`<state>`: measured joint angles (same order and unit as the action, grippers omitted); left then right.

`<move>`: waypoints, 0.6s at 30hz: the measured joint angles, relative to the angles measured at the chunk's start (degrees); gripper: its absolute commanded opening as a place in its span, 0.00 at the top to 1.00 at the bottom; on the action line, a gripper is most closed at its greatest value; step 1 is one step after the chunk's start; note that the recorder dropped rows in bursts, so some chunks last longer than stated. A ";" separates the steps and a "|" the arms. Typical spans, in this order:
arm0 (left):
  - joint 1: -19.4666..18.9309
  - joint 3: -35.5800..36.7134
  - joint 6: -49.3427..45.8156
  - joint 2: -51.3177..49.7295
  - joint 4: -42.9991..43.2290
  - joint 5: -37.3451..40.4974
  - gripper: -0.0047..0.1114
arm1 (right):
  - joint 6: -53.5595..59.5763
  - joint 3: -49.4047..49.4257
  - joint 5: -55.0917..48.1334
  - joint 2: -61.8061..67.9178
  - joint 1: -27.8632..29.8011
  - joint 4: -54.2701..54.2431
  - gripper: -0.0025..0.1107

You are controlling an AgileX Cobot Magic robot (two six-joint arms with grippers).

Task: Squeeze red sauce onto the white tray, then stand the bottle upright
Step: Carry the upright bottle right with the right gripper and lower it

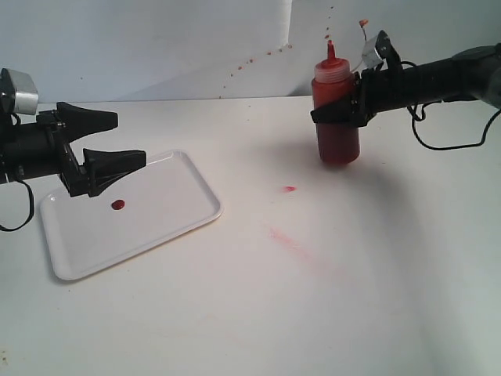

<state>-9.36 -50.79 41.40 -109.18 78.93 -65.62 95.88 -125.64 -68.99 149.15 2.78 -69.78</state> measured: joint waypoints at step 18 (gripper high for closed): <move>0.00 0.00 0.00 0.00 0.00 0.00 0.06 | -4.58 -0.10 0.05 0.38 -0.11 1.45 0.13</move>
<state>-9.36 -50.79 41.40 -109.18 78.93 -65.62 91.30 -125.74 -68.95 149.54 2.67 -68.33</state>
